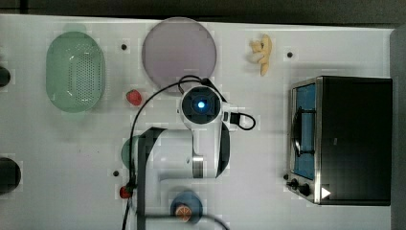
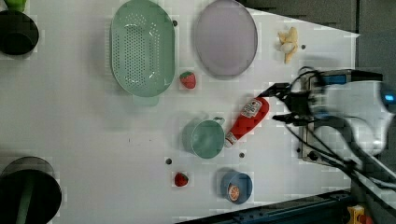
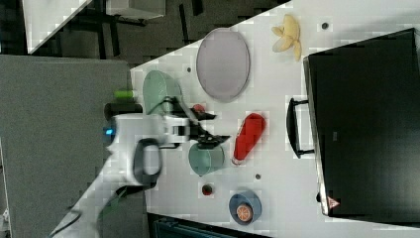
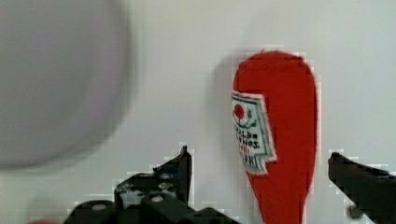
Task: Pick Ketchup from oven and place it on table.
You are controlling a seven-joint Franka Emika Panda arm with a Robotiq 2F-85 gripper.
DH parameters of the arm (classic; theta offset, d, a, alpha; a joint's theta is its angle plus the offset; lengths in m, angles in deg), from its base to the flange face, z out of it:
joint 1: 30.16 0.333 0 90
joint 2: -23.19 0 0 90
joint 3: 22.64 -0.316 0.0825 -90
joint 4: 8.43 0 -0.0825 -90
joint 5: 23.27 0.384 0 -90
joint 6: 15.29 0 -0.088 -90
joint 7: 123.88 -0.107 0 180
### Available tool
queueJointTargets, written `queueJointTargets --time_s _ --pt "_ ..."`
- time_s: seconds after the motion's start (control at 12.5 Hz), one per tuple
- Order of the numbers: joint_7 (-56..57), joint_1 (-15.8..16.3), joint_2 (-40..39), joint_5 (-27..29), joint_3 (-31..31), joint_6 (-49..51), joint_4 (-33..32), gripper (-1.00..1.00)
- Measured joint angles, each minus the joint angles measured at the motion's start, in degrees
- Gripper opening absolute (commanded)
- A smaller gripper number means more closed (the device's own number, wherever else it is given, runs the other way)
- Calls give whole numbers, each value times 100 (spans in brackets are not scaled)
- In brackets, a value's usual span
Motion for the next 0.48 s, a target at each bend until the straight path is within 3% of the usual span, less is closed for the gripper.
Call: queueJointTargets --time_s 0.16,0.32,0.48 --pt "-43 90 745 80 115 912 425 100" --pt "-73 -119 1353 -16 -54 2105 1175 100" --pt "-74 -112 1786 -11 -22 3128 2014 100"
